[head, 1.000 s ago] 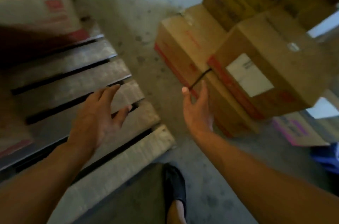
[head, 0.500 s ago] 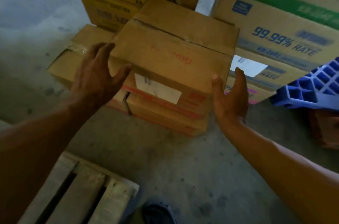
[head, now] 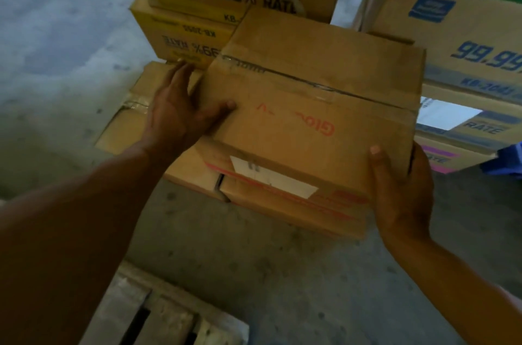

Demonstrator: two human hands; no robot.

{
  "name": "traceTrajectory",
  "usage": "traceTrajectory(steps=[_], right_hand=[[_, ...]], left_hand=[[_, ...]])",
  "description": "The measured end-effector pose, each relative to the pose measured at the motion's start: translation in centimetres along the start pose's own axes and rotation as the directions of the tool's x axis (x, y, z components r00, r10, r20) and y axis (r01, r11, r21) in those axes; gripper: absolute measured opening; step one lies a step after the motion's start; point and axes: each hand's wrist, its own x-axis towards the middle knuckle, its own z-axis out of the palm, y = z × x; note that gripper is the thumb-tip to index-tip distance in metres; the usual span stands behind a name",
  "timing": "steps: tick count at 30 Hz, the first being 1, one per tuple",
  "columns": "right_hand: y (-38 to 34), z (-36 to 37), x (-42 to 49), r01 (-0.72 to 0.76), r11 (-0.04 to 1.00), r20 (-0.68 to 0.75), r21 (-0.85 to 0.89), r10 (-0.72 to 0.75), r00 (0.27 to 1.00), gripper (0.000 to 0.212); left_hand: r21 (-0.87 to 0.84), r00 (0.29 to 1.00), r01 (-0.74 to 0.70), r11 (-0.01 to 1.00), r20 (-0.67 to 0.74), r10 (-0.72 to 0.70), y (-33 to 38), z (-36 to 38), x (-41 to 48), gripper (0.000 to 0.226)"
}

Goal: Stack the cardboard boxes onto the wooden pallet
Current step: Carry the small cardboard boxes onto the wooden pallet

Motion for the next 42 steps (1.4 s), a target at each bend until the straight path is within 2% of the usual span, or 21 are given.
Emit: traceTrajectory(steps=[2,4,5,6,8,10,13,15,19,25,28,31,35,38,40,42], right_hand=[[0.2,0.2,0.1,-0.003,1.000,-0.019,0.010,0.003,1.000,0.077],[0.3,0.1,0.1,-0.010,0.999,-0.008,0.035,0.010,1.000,0.076],[0.3,0.1,0.1,-0.016,0.998,0.009,0.057,0.016,1.000,0.075],[0.3,0.1,0.1,-0.026,0.996,0.027,0.085,0.024,0.999,0.076],[0.4,-0.1,0.1,-0.038,0.990,0.053,0.134,0.031,0.998,0.078],[0.4,-0.3,0.2,-0.045,0.985,0.072,0.169,0.033,0.997,0.077],[0.3,-1.1,0.3,-0.055,0.979,0.146,0.194,0.027,0.989,0.070],[0.4,-1.7,0.1,-0.046,0.980,0.219,0.192,0.003,0.976,0.064],[0.3,-2.7,-2.4,-0.002,0.989,0.363,0.146,-0.052,0.931,0.069],[0.1,-4.3,-10.7,0.083,0.989,0.619,0.122,-0.141,0.773,0.062],[1.2,-5.8,-16.2,0.122,0.982,0.716,0.141,-0.187,0.672,0.052],[2.6,-7.2,-22.2,0.139,0.981,0.802,0.136,-0.191,0.566,0.047],[4.7,-9.0,-28.8,0.157,0.984,0.919,0.088,-0.141,0.367,0.055],[5.8,-9.8,-32.9,0.191,0.978,0.942,0.085,-0.141,0.305,0.059],[6.4,-10.2,-35.1,0.211,0.974,0.954,0.079,-0.135,0.268,0.053],[6.8,-10.2,-37.0,0.246,0.967,0.963,0.065,-0.126,0.240,0.052]], left_hand=[[-0.025,0.996,0.072,0.997,0.048,-0.071,-0.4,0.3,0.4,0.114],[-0.160,0.962,0.227,0.961,0.191,-0.196,-0.3,0.5,0.4,0.118],[-0.268,0.928,0.324,0.907,0.275,-0.250,-0.2,0.5,0.3,0.111],[-0.383,0.901,0.393,0.836,0.344,-0.266,-0.1,0.7,0.1,0.093],[-0.540,0.875,0.447,0.713,0.430,-0.222,-0.1,0.6,-0.4,0.060],[-0.596,0.850,0.491,0.635,0.486,-0.202,-0.1,0.0,-1.4,0.060],[-0.601,0.836,0.528,0.600,0.490,-0.245,-0.7,-0.7,-4.5,0.077],[-0.632,0.850,0.522,0.573,0.438,-0.292,-0.9,-1.2,-7.7,0.089],[-0.670,0.838,0.537,0.512,0.352,-0.417,-1.5,-3.2,-16.2,0.106],[-0.807,0.767,0.505,0.307,0.255,-0.589,-2.6,-7.2,-34.0,0.087],[-0.850,0.716,0.450,0.273,0.160,-0.680,-2.5,-8.5,-43.8,0.071],[-0.850,0.640,0.451,0.274,0.093,-0.763,-2.4,-9.8,-53.3,0.075],[-0.865,0.494,0.458,0.206,0.055,-0.868,-2.5,-10.3,-64.0,0.074],[-0.880,0.377,0.456,0.134,0.055,-0.924,-1.7,-10.1,-70.7,0.086],[-0.906,0.339,0.418,0.070,0.085,-0.937,-0.7,-10.0,-73.9,0.077],[-0.929,0.333,0.367,0.037,0.094,-0.938,0.1,-10.1,-76.3,0.062]])
